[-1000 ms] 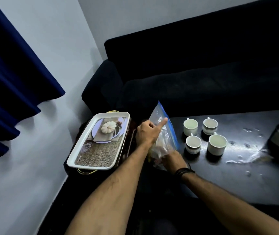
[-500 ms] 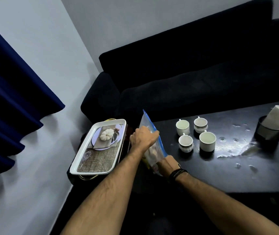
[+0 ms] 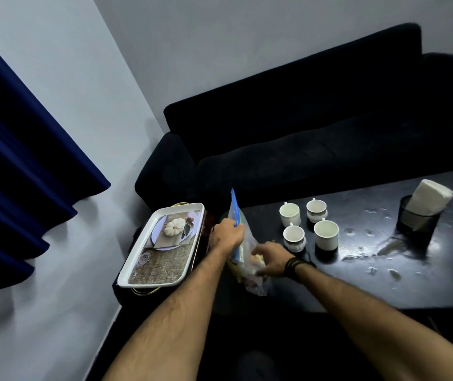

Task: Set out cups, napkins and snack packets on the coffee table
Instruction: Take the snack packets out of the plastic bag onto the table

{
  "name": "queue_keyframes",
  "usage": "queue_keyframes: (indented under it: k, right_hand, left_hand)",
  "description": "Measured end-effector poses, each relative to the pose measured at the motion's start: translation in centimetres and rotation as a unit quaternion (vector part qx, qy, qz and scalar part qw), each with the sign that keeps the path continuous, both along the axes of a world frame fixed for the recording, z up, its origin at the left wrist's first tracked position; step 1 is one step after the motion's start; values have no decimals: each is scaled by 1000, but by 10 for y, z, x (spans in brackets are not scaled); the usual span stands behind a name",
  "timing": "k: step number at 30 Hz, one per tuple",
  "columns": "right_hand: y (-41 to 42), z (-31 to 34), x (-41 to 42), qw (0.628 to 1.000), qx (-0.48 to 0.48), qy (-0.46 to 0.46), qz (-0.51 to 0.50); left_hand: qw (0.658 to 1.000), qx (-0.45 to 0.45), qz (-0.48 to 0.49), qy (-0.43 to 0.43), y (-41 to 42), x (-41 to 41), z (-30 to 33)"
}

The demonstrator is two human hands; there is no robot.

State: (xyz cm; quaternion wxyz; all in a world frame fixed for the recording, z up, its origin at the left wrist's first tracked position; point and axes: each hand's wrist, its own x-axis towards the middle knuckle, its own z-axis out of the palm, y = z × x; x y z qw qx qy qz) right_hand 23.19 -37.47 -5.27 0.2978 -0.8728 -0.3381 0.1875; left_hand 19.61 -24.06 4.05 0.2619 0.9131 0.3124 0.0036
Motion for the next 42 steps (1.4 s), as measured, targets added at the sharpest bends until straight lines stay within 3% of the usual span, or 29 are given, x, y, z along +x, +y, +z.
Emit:
queue_keyframes:
  k: [4,7,12,19,24,31,37,42]
  right_hand:
    - [-12,25,8,961,192,126,-152]
    - [-8,42,4,920,293,186,-185]
    - [-9,47,-5,933,247,126,-231]
    - [-9,60,-14,935,213,125,-256]
    - [-4,64,-13,942,178,113,-263]
    - [2,67,-17,940,160,14,-301]
    - [3,62,-24,963,154,32,-217]
    - [7,62,-32,958,118,-42,-260]
  left_hand:
    - [995,-93,-14,-26,-6,-9,-9]
    - [991,-131,-25,-33,-17,-11,-13]
    - [982,-182,-18,-52,-28,-19,-20]
    - [947,-298,11,-121,-28,-30,-26]
    - [950,-289,38,-115,-28,-29,-29]
    - [974,-181,81,-112,-33,-32,-19]
    - [989,-108,-24,-99,-25,-41,-27]
    - [991,21,-79,-103,-21,-44,-32]
